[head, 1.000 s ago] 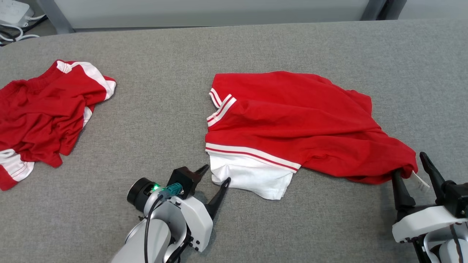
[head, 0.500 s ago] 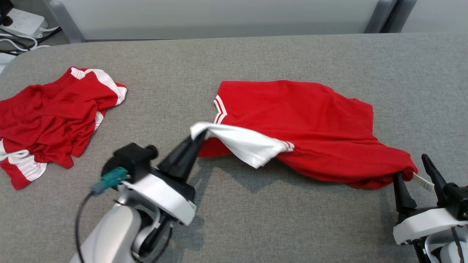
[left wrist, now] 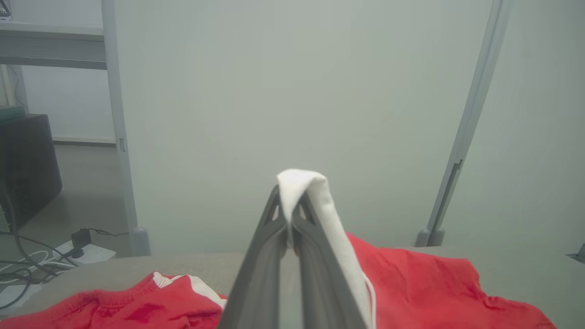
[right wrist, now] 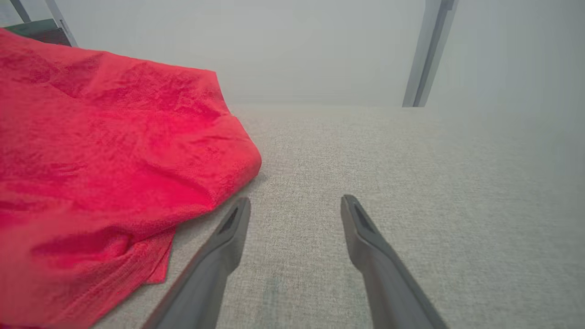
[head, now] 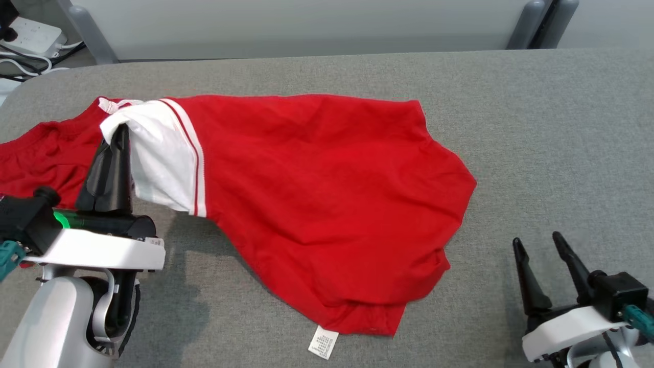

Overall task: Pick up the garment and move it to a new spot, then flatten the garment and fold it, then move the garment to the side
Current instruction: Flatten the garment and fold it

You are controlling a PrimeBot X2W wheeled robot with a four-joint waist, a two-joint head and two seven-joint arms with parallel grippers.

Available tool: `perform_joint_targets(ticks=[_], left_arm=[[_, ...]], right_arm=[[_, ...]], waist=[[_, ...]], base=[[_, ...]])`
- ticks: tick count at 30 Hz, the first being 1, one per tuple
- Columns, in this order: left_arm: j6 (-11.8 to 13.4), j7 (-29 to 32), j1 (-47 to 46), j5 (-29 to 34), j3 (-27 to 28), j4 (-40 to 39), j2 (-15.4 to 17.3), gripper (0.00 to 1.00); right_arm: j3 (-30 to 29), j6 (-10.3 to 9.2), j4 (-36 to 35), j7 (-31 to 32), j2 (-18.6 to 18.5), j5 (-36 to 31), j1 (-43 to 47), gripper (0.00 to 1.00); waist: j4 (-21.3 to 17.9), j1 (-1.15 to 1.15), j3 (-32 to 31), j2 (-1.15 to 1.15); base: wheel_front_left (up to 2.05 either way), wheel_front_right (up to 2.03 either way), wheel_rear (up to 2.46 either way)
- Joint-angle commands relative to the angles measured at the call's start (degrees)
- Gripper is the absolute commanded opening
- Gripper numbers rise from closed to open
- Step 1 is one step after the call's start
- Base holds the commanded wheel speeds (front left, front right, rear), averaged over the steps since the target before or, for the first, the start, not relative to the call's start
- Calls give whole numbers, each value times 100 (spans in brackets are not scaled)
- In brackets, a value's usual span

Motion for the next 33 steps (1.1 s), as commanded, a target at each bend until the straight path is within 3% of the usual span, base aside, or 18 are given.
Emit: perform_joint_targets(ticks=[1,11,19,26,33], left_arm=[[38,-31,-54,-12,233,-185,177,0],[-72,-118,-199,-95,252,-174,136,0],[-90,-166,-313,-85,309,-117,172,0],[-71,-182,-303,-86,348,-139,213,0],[-75,-171,-350,-104,288,-121,192,0]], right_arm=[[371,23,-53,-77,-95,147,-82,100],[1844,23,-222,-77,-332,733,-260,100],[3171,23,-874,-57,-965,1240,-77,100],[3755,23,-1259,302,-1346,1719,-11,100],[3994,23,-1241,567,-1433,1994,-30,100]], waist=[[33,0,36,0],[239,0,200,0],[274,0,279,0],[248,0,309,0],[357,0,366,0]], base=[[0,0,0],[0,0,0],[0,0,0],[0,0,0],[0,0,0]])
